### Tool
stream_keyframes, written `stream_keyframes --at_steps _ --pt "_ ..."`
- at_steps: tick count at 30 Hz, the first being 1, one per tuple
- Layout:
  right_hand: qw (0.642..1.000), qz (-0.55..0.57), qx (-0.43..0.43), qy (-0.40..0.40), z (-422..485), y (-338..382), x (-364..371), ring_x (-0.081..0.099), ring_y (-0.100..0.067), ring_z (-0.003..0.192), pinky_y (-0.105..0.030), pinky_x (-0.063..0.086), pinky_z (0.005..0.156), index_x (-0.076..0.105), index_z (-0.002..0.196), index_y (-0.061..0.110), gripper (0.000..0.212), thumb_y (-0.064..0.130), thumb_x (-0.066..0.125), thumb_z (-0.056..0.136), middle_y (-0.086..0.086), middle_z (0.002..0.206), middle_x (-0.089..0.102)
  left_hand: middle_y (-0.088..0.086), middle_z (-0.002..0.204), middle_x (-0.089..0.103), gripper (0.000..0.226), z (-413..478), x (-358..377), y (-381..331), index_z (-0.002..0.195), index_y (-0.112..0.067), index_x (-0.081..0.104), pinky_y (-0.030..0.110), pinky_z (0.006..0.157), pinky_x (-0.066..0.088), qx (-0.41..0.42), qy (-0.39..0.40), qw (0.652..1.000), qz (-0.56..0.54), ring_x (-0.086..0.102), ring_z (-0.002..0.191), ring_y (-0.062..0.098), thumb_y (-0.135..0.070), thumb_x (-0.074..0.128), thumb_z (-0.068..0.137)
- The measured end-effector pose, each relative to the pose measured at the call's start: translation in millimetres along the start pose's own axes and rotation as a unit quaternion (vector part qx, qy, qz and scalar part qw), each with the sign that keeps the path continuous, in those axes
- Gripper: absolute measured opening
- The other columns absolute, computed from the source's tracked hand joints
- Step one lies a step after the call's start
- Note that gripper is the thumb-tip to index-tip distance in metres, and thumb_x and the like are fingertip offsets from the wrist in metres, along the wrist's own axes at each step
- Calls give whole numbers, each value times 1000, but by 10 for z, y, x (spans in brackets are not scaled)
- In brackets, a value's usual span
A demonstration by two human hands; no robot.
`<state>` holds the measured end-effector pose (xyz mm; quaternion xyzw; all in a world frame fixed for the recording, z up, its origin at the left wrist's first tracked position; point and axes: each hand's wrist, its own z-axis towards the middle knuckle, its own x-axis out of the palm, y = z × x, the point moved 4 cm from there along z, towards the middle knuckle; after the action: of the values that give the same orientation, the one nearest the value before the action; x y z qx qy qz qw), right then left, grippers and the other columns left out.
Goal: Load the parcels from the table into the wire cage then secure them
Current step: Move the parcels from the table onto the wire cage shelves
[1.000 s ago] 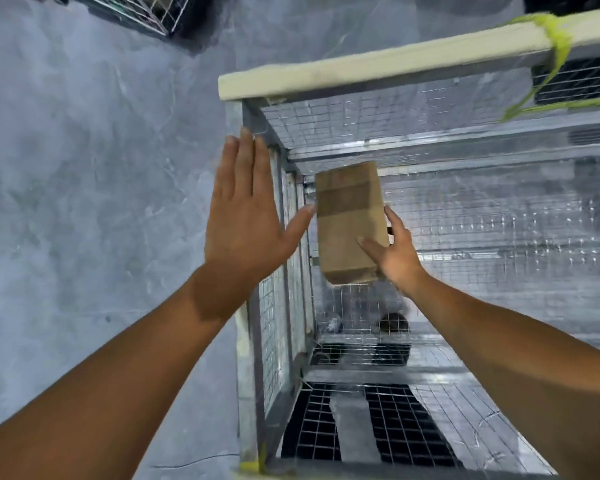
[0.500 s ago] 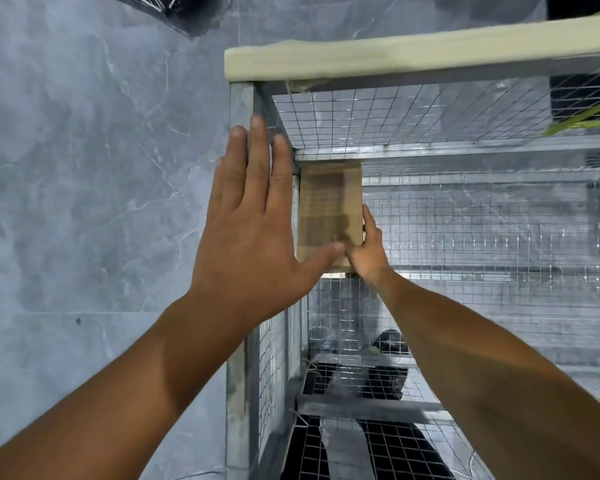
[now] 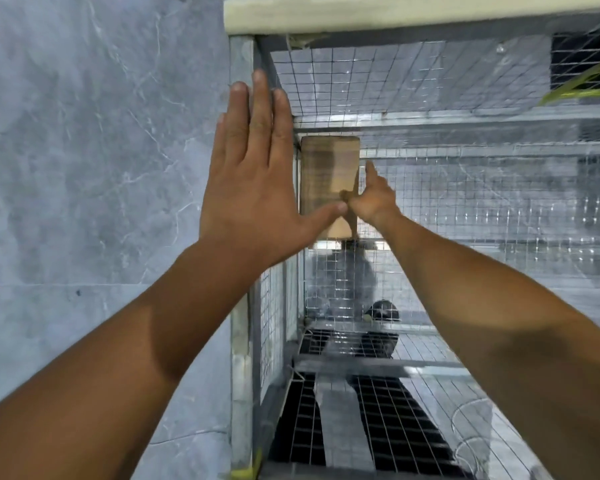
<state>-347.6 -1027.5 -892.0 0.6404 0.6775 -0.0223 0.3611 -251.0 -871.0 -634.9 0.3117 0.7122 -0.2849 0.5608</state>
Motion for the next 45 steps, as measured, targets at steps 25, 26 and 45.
stream_keyframes --at_steps 25,26,45 --pt "885 137 201 -396 -6022 -1285 -1985 20 -25 156 -58 14 124 34 158 38 70 68 45 95 -6 168 28 6 173 15 89 -1759 -1754 -2293 164 -21 23 48 129 -1 357 132 914 -142 -1 160 30 -72 48 95" --pt "866 156 224 -418 -6311 -1399 -1929 19 -25 156 -58 13 125 34 158 38 71 68 44 95 -6 168 28 6 173 14 89 -1896 -1827 -2487 164 -21 23 47 129 -3 387 132 901 -143 -2 160 30 -71 48 95" --pt "505 331 449 -659 -10463 -1449 1047 12 -20 158 -50 14 127 34 159 32 64 50 56 102 -1 169 24 11 161 39 72 -6021 -2223 -3429 155 -10 41 48 125 21 714 251 634 -155 26 153 30 -55 53 100"
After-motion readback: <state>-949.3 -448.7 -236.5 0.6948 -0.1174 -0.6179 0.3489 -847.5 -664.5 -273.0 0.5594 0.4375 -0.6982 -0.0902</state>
